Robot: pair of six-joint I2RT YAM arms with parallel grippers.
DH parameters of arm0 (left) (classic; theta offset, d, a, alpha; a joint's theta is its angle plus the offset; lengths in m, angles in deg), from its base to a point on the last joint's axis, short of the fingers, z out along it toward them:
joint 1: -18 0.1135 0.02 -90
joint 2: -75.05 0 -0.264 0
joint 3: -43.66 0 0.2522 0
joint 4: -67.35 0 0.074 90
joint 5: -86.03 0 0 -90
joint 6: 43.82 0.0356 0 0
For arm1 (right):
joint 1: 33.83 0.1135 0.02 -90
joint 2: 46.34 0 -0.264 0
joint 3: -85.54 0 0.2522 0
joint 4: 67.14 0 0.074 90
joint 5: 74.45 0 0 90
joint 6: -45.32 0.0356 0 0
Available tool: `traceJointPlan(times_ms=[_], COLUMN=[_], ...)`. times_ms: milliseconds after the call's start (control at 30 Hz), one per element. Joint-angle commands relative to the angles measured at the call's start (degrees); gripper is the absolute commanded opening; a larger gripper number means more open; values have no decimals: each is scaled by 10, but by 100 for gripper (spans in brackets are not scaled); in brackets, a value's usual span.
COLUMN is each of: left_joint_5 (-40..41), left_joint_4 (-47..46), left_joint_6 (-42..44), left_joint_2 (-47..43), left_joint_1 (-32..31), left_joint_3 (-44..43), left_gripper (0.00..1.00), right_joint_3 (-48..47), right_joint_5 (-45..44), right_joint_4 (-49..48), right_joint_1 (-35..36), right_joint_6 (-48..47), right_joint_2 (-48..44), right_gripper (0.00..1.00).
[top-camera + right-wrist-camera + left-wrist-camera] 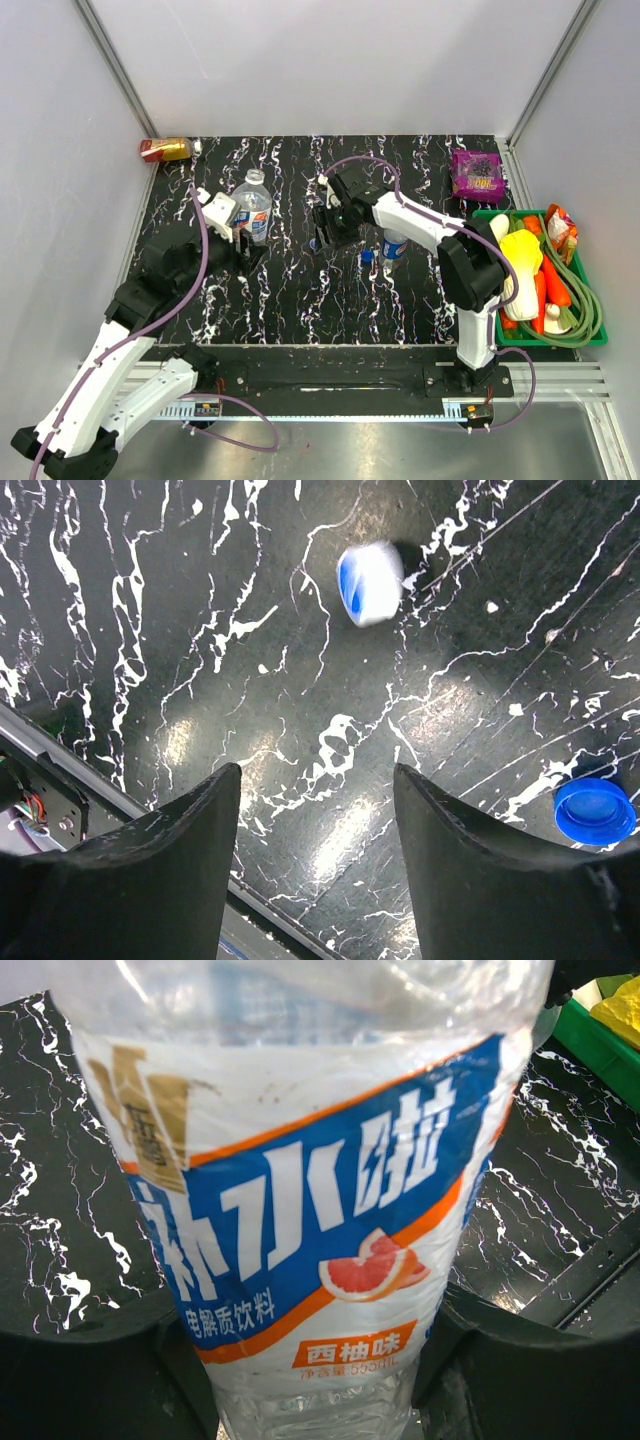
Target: Unscrew the bottle caps
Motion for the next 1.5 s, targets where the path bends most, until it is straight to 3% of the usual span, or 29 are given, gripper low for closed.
traceJointPlan(times_ms=[0, 333, 567, 767, 1067, 1333, 1467], left_joint_5=[7, 9, -2, -34, -249, -297, -295], left_joint_4=[-30, -30, -33, -41, -79, -79, -78], left_joint_6=[1, 2, 1, 7, 13, 4, 5], left_joint_2=[-7, -12, -11, -13, 25, 63, 61], left_joint_1=[0, 0, 0, 1, 0, -1, -1], left_joint_3=[5, 5, 0, -3, -4, -19, -18], left_gripper=[0, 0, 0, 0, 3, 1, 1], right_joint_3=[-37, -65, -83, -35, 29, 3, -11], right_joint_5=[5, 33, 103, 162, 269, 279, 291], right_joint_4=[-1, -15, -54, -163, -387, -404, -399], right_joint_1=[5, 5, 6, 4, 4, 4, 6], right_joint_6=[1, 9, 29, 48, 126, 171, 189], right_joint_2=[-55, -149, -209, -286, -350, -305, -278], right_gripper=[68, 90, 99, 100, 100, 99, 89])
